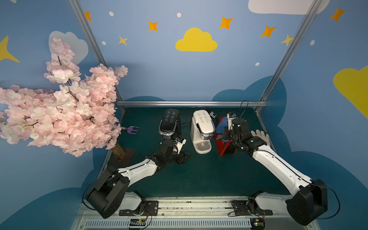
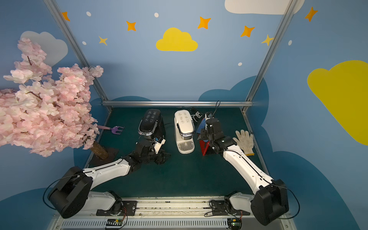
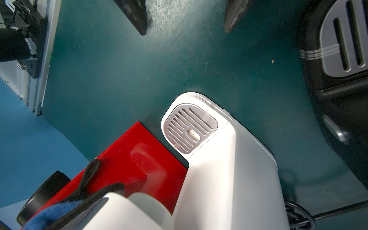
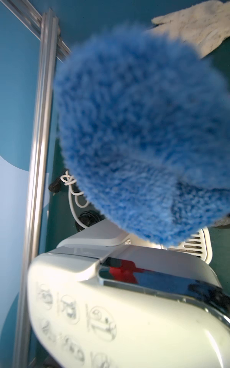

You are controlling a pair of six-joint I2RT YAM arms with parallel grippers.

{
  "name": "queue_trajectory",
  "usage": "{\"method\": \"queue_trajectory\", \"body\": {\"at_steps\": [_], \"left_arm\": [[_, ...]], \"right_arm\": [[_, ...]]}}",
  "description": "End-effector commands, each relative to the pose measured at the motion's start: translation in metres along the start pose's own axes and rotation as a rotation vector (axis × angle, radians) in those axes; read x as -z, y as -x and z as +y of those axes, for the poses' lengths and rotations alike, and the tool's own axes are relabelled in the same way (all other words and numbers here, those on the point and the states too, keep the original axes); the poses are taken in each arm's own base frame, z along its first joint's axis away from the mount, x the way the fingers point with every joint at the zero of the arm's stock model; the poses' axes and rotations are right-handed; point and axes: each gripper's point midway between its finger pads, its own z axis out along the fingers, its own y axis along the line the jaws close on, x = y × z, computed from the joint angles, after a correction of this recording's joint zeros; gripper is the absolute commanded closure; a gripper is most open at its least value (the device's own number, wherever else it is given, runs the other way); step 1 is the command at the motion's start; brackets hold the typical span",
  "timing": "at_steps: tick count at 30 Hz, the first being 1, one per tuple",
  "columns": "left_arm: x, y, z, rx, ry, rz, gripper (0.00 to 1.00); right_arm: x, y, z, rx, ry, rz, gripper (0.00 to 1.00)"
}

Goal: Wipe the surface of a coffee machine
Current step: Wipe the dirt from the surface of the coffee machine.

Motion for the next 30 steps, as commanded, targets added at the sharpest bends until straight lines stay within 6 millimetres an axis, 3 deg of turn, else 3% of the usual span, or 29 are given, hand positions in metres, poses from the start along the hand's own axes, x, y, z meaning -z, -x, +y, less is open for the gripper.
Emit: {"method": "queue_trajectory", "body": {"at_steps": [1, 12, 24, 30], "left_arm": [[0.003, 0.011, 0.003, 0.001, 0.014, -0.030, 0.38], [0.015, 0.019, 0.006, 0.017, 0.043, -0.083, 0.38], [0.017, 0.019, 0.007, -0.008, 0.050, -0.090, 0.39], [0.016, 0.017, 0.009, -0.014, 0.059, -0.086, 0.39]], "right_arm": [[0.016, 0.026, -0.016, -0.039, -0.028, -0.105, 1.00], [0.010, 0.015, -0.058, -0.107, -0.137, -0.070, 1.00], [-0.027, -0.012, -0.083, -0.268, -0.074, 0.091, 1.00], [-0.049, -0.002, -0.085, -0.344, 0.020, 0.090, 0.99]]}}
